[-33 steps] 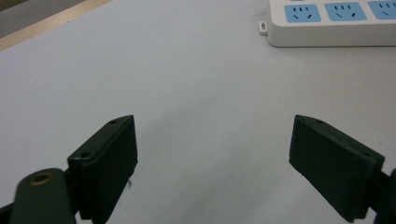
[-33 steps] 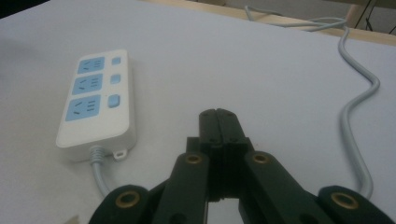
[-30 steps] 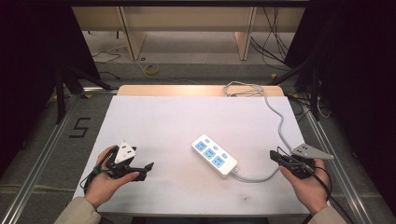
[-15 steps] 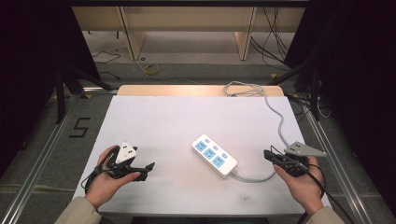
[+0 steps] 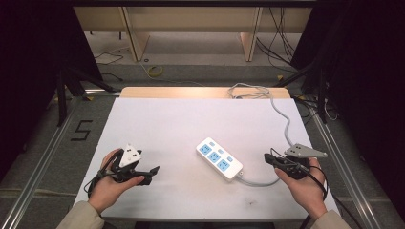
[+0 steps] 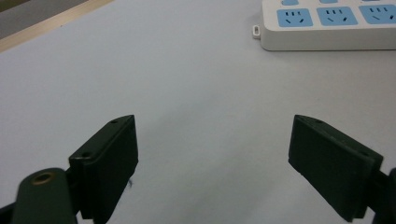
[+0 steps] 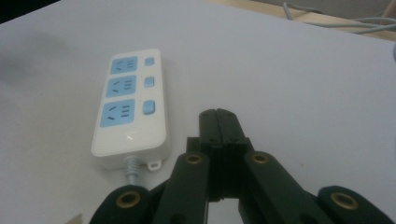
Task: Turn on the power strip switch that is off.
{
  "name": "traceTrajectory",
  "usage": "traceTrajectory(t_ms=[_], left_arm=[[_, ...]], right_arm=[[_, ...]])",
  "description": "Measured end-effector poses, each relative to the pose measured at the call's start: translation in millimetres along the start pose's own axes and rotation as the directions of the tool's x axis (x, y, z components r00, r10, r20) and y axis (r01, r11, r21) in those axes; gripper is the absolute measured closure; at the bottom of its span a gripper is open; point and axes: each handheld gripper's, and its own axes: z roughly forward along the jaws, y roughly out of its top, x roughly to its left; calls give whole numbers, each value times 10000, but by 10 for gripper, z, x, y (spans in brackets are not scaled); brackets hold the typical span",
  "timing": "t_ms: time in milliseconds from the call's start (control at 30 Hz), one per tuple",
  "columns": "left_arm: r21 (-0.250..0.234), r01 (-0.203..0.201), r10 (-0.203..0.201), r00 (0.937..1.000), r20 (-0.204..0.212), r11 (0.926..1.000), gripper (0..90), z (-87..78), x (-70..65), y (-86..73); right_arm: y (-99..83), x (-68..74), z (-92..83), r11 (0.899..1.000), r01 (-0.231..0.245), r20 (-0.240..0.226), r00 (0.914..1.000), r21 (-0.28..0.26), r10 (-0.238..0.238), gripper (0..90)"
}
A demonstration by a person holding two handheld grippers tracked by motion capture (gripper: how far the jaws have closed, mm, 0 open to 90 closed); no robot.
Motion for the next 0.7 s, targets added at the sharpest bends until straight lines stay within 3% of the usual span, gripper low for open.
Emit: traceTrajectory(t_ms=[700], left_arm=[[10, 10, -10, 10000, 50, 10000, 156, 12, -14, 8]], right_arm=[[91, 100, 138, 9997, 140, -376, 9992, 192, -133, 900]])
